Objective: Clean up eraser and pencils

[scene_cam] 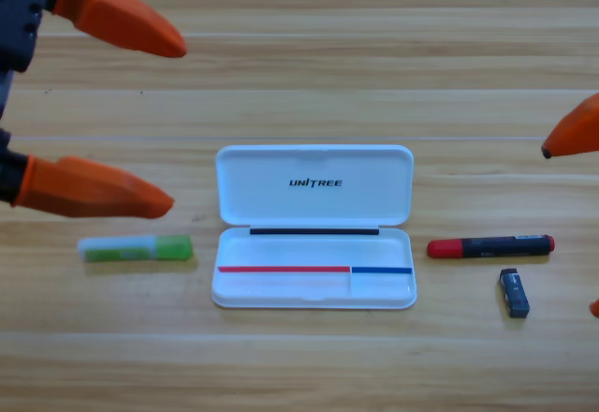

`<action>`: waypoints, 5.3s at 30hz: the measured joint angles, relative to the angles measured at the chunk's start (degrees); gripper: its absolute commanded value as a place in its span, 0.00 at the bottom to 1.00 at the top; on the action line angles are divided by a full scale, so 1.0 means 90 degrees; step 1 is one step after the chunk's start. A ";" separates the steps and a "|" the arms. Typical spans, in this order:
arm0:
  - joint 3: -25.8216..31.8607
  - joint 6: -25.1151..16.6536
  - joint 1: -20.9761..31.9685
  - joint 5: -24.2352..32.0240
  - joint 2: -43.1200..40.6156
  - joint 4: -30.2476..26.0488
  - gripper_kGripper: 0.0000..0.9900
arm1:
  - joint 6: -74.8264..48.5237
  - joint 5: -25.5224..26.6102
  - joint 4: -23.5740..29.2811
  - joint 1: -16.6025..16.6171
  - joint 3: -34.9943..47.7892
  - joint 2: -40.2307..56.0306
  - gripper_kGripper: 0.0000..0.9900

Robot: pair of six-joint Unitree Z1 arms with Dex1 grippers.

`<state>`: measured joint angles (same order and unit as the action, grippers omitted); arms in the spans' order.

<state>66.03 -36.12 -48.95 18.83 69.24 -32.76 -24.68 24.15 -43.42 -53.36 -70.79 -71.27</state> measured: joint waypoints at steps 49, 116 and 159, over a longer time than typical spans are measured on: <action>0.2695 -0.2692 0.2155 -0.2249 0.3828 -0.3303 0.96 | 0.5253 -0.2718 -0.0409 0.0992 0.0411 -0.2677 0.98; -0.0211 -0.2055 0.2091 -0.1909 0.4687 -0.0296 0.97 | -0.0706 -0.1910 -0.2991 0.0548 -0.4077 -0.5821 0.00; 0.0631 -0.2691 0.2475 -0.1373 0.5349 -0.0564 0.65 | -0.1018 -0.2308 -0.3131 0.0195 -0.4803 -0.6662 0.79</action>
<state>71.71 -60.34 -26.67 6.47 117.39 -37.84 -33.84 3.38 -71.60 -51.60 -114.01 -131.23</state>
